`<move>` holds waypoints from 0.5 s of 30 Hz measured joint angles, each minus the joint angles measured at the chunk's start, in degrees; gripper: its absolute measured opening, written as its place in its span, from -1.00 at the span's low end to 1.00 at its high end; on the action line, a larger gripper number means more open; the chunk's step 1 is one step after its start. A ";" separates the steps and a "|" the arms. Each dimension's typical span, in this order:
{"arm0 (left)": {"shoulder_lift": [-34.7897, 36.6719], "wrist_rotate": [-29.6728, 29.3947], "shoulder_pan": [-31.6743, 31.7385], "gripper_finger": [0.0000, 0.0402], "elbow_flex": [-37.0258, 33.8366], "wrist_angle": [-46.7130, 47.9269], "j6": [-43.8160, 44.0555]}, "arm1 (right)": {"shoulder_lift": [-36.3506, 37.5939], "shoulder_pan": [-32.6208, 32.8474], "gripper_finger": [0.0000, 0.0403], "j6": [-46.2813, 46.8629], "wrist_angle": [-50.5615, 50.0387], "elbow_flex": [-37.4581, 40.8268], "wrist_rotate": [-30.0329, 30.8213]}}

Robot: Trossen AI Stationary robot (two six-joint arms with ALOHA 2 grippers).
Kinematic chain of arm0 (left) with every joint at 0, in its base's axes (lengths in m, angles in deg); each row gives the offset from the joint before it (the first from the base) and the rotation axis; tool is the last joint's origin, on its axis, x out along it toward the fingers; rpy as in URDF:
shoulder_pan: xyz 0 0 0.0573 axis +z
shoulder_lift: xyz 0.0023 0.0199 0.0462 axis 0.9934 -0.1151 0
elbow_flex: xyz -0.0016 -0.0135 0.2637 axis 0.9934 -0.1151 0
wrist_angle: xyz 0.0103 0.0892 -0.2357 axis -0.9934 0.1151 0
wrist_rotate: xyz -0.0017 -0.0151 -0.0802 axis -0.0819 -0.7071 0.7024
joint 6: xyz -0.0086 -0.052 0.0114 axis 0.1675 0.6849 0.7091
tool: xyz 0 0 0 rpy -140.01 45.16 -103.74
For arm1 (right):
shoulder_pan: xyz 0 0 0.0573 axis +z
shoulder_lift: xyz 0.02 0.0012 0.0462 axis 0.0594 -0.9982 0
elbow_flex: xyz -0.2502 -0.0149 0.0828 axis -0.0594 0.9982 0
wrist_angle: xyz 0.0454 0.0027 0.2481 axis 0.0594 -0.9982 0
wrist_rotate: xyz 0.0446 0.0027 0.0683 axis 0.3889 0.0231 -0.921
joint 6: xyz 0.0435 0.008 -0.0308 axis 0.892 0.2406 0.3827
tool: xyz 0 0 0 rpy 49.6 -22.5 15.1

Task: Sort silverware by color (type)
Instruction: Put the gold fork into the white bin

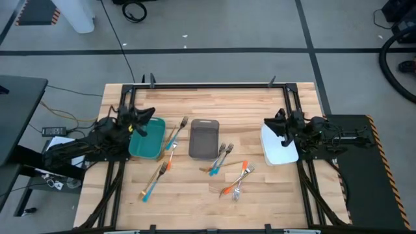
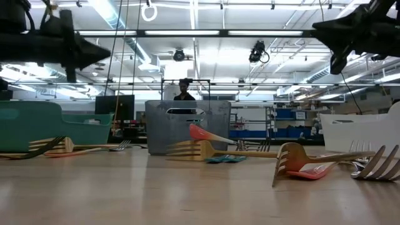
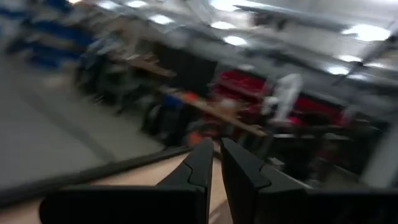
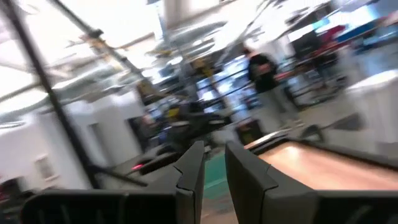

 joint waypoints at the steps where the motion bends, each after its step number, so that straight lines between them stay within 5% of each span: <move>1: 0.00 1.32 -0.04 -0.81 0.00 -2.00 -0.75 | 0.00 0.00 -0.65 -0.22 0.00 0.00 1.26; 7: 0.00 1.80 0.07 -0.81 0.00 -7.97 -7.91 | -0.26 0.00 -0.65 0.11 0.13 0.00 4.99; 15: 0.00 -4.60 0.07 -0.81 0.00 -16.44 -9.52 | -8.28 0.00 -0.65 -1.72 3.15 0.00 10.25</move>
